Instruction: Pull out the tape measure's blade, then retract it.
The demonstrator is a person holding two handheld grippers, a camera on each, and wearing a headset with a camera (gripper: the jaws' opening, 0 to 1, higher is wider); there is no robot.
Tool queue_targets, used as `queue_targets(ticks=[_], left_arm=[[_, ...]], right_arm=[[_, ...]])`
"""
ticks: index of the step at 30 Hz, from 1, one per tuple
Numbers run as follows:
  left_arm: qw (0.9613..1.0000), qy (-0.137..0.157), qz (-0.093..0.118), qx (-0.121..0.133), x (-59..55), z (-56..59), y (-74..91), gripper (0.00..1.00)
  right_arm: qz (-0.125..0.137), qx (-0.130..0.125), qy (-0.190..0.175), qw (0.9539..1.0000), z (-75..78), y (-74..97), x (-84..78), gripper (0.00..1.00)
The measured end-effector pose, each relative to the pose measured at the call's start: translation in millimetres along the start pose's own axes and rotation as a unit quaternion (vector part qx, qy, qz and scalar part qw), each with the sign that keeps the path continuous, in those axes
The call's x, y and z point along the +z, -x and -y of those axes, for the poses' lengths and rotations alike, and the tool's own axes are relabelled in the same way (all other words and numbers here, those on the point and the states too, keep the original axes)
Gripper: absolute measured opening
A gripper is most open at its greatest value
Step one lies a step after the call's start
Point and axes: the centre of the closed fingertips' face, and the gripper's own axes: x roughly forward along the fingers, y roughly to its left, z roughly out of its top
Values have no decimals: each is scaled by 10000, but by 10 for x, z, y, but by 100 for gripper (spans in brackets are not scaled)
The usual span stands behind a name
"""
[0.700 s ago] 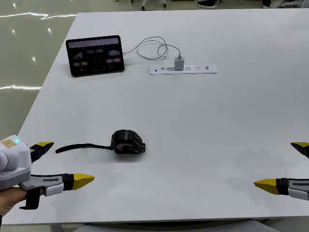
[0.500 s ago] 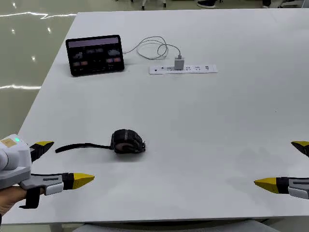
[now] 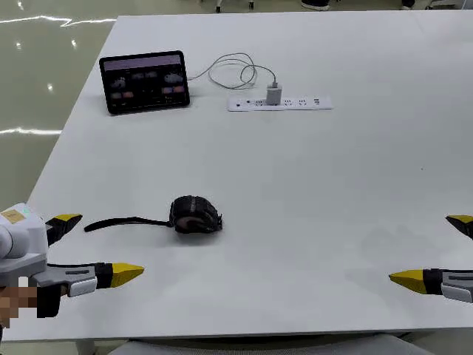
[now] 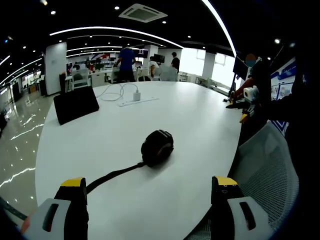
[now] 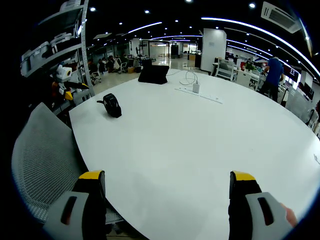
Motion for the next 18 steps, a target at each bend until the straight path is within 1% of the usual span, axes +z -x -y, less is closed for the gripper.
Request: queue_targets(ticks=[4, 7, 9, 11, 12, 13, 14, 15, 16, 17, 18], left_arm=[[10000, -30, -3, -9, 3, 7, -5, 100], [9999, -147, 15, -44, 33, 15, -31, 100], [9998, -198, -22, -76, 54, 14, -62, 100], [9993, -354, -45, -66, 77, 1, -99, 100], [9987, -491, -73, -112, 93, 8, -133, 100], [9984, -530, -92, -179, 104, 22, -160, 100], [9979, -534, -227, -303, 96, 51, -215, 100], [9972, -592, -311, -332, 91, 53, -246, 100], [9959, -717, -392, -390, 90, 60, -283, 100], [9937, -853, -498, -536, 93, 92, -341, 98], [9924, -923, -550, -602, 102, 107, -374, 97]], right_arm=[[52, -20, 57, 10000, 9, -3, 20, 100], [61, -12, 119, 9999, -8, -24, 47, 100], [88, 6, 167, 9998, -27, -45, 88, 100], [101, 45, 200, 9997, -41, -75, 113, 100], [122, 104, 184, 9997, -61, -109, 140, 100], [114, 150, 183, 9997, -81, -137, 156, 100], [130, 212, 255, 9994, -113, -186, 192, 100], [127, 235, 305, 9992, -125, -219, 213, 99], [101, 296, 355, 9989, -150, -255, 230, 98], [102, 360, 415, 9984, -184, -314, 265, 97], [101, 399, 451, 9981, -205, -350, 289, 96]])
